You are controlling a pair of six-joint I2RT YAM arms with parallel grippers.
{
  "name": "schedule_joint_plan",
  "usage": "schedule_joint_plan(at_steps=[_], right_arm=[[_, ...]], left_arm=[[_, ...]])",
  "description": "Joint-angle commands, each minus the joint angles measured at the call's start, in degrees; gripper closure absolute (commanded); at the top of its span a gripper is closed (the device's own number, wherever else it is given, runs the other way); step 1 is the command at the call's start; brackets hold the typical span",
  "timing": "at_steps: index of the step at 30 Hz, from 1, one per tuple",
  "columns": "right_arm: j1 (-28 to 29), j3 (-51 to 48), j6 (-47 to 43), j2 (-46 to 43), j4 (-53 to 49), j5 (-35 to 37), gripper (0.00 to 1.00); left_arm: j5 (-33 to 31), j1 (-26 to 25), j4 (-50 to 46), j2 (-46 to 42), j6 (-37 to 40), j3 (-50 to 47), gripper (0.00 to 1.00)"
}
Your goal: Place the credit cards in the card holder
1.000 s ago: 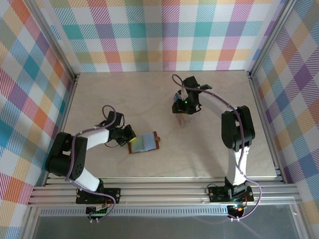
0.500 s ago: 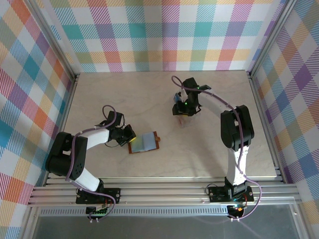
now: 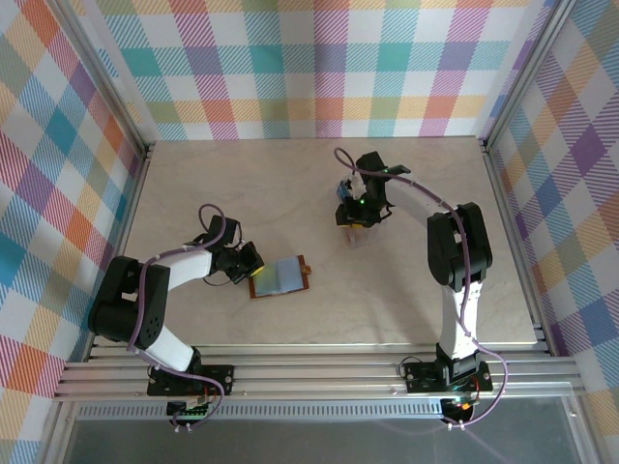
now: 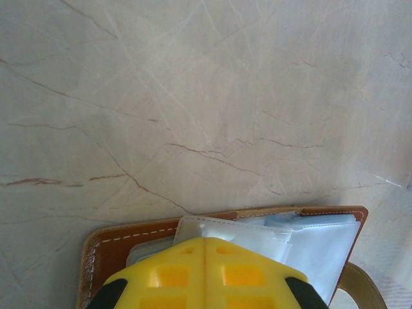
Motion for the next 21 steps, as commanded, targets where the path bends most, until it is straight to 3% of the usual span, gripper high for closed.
schedule_joint_plan(at_steps=[1,21], right_arm=[[-0.04,0.7,-1.15,-0.27,-1.03,-2.95,0.62],[-1.1,0.08,-0.4,-0.88,-0.76,-2.17,0.81]], left_arm=[[-5.12,-0.44,-7.29,4.08,0.89,-2.48,1.0],[-5.19,-0.42,-7.44,4.37,0.88,-2.37,1.0]])
